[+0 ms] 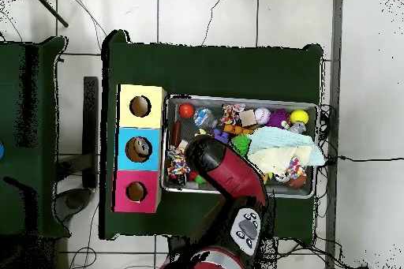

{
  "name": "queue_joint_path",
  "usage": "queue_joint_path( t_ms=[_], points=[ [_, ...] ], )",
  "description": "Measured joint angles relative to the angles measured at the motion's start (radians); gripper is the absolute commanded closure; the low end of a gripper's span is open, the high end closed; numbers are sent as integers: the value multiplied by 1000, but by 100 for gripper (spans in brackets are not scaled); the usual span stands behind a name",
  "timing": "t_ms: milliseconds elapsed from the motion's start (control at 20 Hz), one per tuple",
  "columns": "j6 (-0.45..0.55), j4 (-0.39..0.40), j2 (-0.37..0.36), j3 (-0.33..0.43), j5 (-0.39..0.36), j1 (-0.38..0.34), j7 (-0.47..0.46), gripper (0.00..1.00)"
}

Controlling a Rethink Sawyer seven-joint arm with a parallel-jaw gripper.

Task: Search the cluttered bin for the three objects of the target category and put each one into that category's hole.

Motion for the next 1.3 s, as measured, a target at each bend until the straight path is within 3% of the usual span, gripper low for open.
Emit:
queue_joint_path(
  t_ms=[50,100,250,300,950,1300],
  points=[
    [0,0,0,-1,-1,0,0,0],
    [0,0,0,-2,-11,0,0,100],
    [-5,0,5,-20,-23,12,0,100],
    [-7,0,6,-26,-28,16,0,0],
    [-69,0,7,-52,-51,30,0,0],
    [-264,0,-3,54,-108,-90,0,0]
  ],
)
